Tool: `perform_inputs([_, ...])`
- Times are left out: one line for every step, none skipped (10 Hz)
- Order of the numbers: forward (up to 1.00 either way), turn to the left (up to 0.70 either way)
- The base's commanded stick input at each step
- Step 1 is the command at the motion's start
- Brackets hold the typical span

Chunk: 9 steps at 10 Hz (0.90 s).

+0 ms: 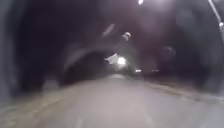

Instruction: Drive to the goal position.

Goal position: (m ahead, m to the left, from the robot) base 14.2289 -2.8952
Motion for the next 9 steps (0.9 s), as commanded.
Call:
perform_inputs([1.00, 0.00])
perform_inputs([1.00, 0.00])
perform_inputs([1.00, 0.00])
perform_inputs([1.00, 0.00])
perform_inputs([1.00, 0.00])
perform_inputs([1.00, 0.00])
perform_inputs([1.00, 0.00])
perform_inputs([1.00, 0.00])
perform_inputs([1.00, 0.00])
